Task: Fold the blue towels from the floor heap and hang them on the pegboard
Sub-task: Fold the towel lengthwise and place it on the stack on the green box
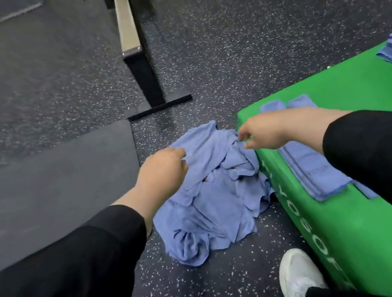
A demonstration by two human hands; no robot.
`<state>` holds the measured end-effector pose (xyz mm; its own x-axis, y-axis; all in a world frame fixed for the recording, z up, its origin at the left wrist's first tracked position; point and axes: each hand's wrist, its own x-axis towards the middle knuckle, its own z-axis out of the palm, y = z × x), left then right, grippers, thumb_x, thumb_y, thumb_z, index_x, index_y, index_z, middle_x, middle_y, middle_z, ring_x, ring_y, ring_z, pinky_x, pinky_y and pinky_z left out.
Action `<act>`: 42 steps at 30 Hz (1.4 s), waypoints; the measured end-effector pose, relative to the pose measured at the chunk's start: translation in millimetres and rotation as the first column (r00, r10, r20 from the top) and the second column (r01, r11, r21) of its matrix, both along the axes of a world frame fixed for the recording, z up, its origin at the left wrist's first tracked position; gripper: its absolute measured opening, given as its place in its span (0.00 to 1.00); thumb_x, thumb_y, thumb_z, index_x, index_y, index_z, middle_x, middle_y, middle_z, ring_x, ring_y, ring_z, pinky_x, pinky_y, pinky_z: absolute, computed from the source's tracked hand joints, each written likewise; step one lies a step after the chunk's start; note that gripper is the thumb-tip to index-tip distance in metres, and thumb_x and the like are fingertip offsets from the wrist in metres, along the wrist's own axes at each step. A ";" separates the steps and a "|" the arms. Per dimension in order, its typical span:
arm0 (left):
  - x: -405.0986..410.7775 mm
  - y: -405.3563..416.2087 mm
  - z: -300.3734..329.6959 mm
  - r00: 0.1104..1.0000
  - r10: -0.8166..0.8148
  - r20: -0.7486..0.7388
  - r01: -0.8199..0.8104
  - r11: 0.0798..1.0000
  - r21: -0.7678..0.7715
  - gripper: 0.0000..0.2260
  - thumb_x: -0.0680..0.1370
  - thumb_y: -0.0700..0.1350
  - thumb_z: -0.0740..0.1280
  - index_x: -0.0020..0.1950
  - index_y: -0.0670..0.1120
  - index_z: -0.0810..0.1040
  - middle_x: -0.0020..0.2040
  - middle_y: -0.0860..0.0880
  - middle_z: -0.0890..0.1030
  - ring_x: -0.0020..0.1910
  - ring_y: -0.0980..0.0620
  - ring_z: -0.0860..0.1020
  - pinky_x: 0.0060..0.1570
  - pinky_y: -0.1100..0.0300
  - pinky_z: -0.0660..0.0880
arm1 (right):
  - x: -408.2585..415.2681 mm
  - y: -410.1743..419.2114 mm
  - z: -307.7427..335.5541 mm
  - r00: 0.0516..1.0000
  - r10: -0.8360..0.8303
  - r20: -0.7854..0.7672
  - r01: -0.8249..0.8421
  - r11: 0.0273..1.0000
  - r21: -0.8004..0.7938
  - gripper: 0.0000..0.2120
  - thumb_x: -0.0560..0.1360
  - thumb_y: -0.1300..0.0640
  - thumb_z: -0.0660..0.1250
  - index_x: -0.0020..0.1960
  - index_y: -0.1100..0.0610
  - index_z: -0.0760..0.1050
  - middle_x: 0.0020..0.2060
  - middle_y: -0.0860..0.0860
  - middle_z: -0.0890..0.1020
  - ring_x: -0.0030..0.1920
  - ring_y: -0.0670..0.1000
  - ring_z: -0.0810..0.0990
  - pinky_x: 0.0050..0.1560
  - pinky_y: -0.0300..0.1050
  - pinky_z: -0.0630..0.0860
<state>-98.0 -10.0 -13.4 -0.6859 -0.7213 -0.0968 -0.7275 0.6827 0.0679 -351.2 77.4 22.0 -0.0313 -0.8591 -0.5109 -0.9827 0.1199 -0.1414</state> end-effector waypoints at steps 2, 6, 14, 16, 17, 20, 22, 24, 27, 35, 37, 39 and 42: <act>29.4 -6.8 -10.4 0.999 -0.001 0.033 0.001 1.000 -0.010 0.12 0.81 0.45 0.58 0.57 0.45 0.79 0.52 0.44 0.81 0.51 0.39 0.79 0.47 0.49 0.77 | 13.5 -19.8 -17.5 1.000 -0.004 -0.002 0.004 1.000 -0.002 0.16 0.82 0.50 0.61 0.67 0.54 0.76 0.65 0.55 0.80 0.62 0.59 0.79 0.62 0.49 0.75; 59.9 -14.8 -35.7 0.994 -0.040 0.102 0.037 0.999 0.033 0.11 0.82 0.46 0.57 0.58 0.46 0.78 0.53 0.46 0.79 0.53 0.41 0.78 0.41 0.55 0.69 | 34.7 -27.3 -70.5 0.998 -0.059 0.004 0.059 0.996 0.074 0.17 0.83 0.52 0.59 0.69 0.55 0.74 0.66 0.57 0.79 0.64 0.59 0.77 0.64 0.49 0.73; 42.5 -25.6 -70.4 0.991 -0.045 0.127 0.017 0.978 0.209 0.13 0.83 0.48 0.57 0.63 0.45 0.76 0.60 0.46 0.77 0.56 0.43 0.77 0.49 0.50 0.76 | 57.5 -15.7 -150.2 0.996 -0.083 -0.017 0.084 0.986 0.144 0.24 0.82 0.58 0.60 0.78 0.55 0.62 0.74 0.58 0.69 0.71 0.61 0.69 0.66 0.52 0.70; 43.3 -30.2 -79.3 0.986 -0.043 0.160 0.005 0.974 0.226 0.13 0.83 0.49 0.58 0.63 0.46 0.77 0.59 0.46 0.77 0.55 0.43 0.77 0.47 0.52 0.76 | 72.4 -25.8 -164.7 0.999 -0.029 0.030 0.026 0.994 0.109 0.25 0.82 0.57 0.59 0.78 0.53 0.62 0.76 0.55 0.65 0.75 0.60 0.65 0.71 0.57 0.67; 45.5 -33.0 -84.0 0.985 -0.031 0.171 -0.010 0.972 0.237 0.13 0.83 0.48 0.58 0.62 0.46 0.77 0.58 0.46 0.77 0.55 0.43 0.77 0.47 0.52 0.75 | 81.9 -31.4 -170.8 0.999 0.009 0.046 -0.013 0.996 0.088 0.25 0.82 0.56 0.58 0.79 0.51 0.61 0.78 0.53 0.63 0.76 0.60 0.63 0.72 0.58 0.66; 57.7 -39.9 -97.8 0.980 0.017 0.197 -0.072 0.959 0.275 0.13 0.82 0.47 0.59 0.61 0.46 0.78 0.57 0.46 0.78 0.54 0.42 0.77 0.45 0.54 0.73 | 111.1 -49.4 -186.5 0.993 0.114 0.038 -0.116 0.990 0.074 0.26 0.82 0.59 0.56 0.79 0.49 0.60 0.81 0.50 0.54 0.78 0.59 0.59 0.72 0.61 0.64; 67.1 -43.7 -105.1 0.974 0.037 0.225 -0.106 0.948 0.301 0.13 0.82 0.48 0.59 0.61 0.45 0.78 0.57 0.46 0.78 0.54 0.43 0.78 0.46 0.54 0.72 | 127.8 -59.5 -192.5 0.986 0.164 0.024 -0.166 0.978 0.123 0.26 0.80 0.62 0.55 0.77 0.50 0.62 0.81 0.50 0.52 0.78 0.58 0.57 0.71 0.62 0.63; 74.4 -45.4 -110.8 0.966 0.041 0.256 -0.125 0.939 0.322 0.13 0.83 0.49 0.59 0.61 0.45 0.78 0.56 0.46 0.78 0.55 0.43 0.77 0.45 0.54 0.70 | 140.3 -64.9 -199.5 0.978 0.206 0.004 -0.204 0.966 0.161 0.27 0.79 0.65 0.56 0.77 0.50 0.63 0.81 0.51 0.50 0.78 0.58 0.55 0.71 0.63 0.61; 79.4 -46.2 -116.7 0.965 0.043 0.260 -0.134 0.930 0.343 0.13 0.83 0.49 0.59 0.61 0.45 0.78 0.56 0.46 0.78 0.55 0.43 0.77 0.45 0.55 0.69 | 150.2 -68.5 -214.7 0.972 0.230 -0.043 -0.217 0.957 0.193 0.30 0.78 0.67 0.57 0.78 0.49 0.62 0.82 0.50 0.46 0.79 0.58 0.51 0.73 0.67 0.57; 72.3 -52.5 -110.3 0.974 0.083 0.210 -0.157 0.917 0.366 0.13 0.82 0.46 0.59 0.62 0.45 0.78 0.58 0.47 0.79 0.49 0.47 0.75 0.43 0.56 0.67 | 158.5 -76.5 -215.6 0.998 -0.023 0.059 0.028 0.995 -0.091 0.10 0.76 0.65 0.59 0.54 0.56 0.74 0.55 0.52 0.77 0.59 0.57 0.75 0.52 0.50 0.67; 72.4 -53.0 -103.2 0.975 0.086 0.207 -0.158 0.919 0.360 0.13 0.82 0.46 0.59 0.63 0.46 0.78 0.58 0.46 0.79 0.50 0.46 0.76 0.44 0.56 0.68 | 156.2 -82.6 -205.7 0.971 -0.163 0.176 0.199 0.957 -0.212 0.06 0.77 0.61 0.62 0.49 0.59 0.77 0.48 0.55 0.80 0.51 0.60 0.78 0.46 0.49 0.70; 74.2 -53.5 -91.2 0.978 0.098 0.185 -0.158 0.924 0.349 0.13 0.83 0.47 0.58 0.61 0.45 0.79 0.56 0.46 0.80 0.47 0.47 0.74 0.43 0.55 0.70 | 152.0 -87.9 -186.5 0.896 -0.295 0.331 0.391 0.878 -0.277 0.09 0.79 0.60 0.64 0.57 0.61 0.78 0.51 0.59 0.82 0.53 0.62 0.79 0.50 0.52 0.74; 79.9 -54.6 -65.1 0.982 0.156 0.111 -0.183 0.931 0.316 0.13 0.82 0.47 0.58 0.58 0.44 0.79 0.51 0.44 0.82 0.45 0.45 0.76 0.44 0.52 0.75 | 142.1 -93.1 -148.6 0.824 -0.413 0.388 0.519 0.824 -0.225 0.17 0.81 0.60 0.63 0.67 0.63 0.75 0.57 0.62 0.82 0.60 0.63 0.78 0.56 0.51 0.73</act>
<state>-18.2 -64.6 -78.5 -0.5359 -0.7462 -0.3950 -0.8429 0.4999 0.1992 -209.1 -15.7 -126.6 -0.3560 -0.8928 -0.2760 -0.7152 0.4504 -0.5344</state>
